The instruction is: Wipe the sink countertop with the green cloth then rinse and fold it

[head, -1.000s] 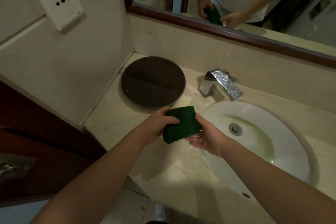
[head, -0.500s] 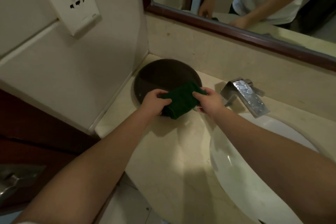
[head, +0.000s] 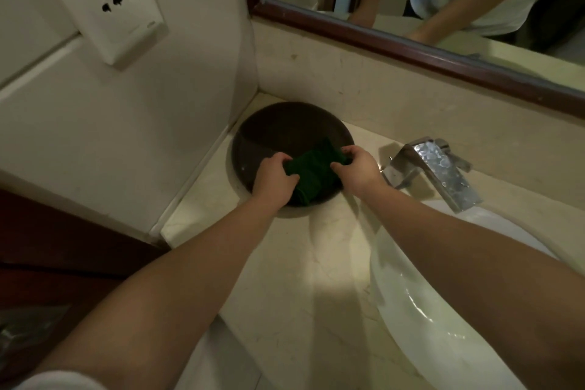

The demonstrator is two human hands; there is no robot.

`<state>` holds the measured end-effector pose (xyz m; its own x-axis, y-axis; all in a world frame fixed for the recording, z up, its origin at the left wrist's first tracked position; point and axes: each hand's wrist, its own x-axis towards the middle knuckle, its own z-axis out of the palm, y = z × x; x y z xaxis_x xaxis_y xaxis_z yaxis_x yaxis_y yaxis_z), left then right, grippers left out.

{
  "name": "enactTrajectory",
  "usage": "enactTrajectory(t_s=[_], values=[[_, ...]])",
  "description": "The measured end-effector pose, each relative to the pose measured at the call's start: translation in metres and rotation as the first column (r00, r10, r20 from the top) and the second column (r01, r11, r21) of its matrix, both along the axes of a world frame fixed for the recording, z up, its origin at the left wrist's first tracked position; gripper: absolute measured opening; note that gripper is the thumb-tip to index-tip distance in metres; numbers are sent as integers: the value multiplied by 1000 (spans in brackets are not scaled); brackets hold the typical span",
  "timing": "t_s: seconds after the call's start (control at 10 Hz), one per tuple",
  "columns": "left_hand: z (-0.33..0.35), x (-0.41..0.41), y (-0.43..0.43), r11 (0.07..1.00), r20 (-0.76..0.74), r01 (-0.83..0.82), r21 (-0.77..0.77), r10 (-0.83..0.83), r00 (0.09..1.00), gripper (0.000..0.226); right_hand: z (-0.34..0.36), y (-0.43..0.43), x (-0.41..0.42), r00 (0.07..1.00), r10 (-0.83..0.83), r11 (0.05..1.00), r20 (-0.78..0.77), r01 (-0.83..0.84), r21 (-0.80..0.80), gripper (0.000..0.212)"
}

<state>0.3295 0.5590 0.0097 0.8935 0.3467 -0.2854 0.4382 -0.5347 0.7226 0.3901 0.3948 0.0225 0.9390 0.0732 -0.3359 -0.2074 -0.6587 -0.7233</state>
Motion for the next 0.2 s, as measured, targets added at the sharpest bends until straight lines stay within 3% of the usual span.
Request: enactTrajectory(t_s=[0.1, 0.2], values=[[1, -9, -6, 950, 33, 75, 303, -89, 995, 40, 3, 0, -8, 987, 98, 979, 124, -74, -190, 51], [-3, -24, -16, 825, 147, 103, 556, -219, 964, 34, -2, -1, -18, 907, 296, 912, 300, -175, -372, 46]])
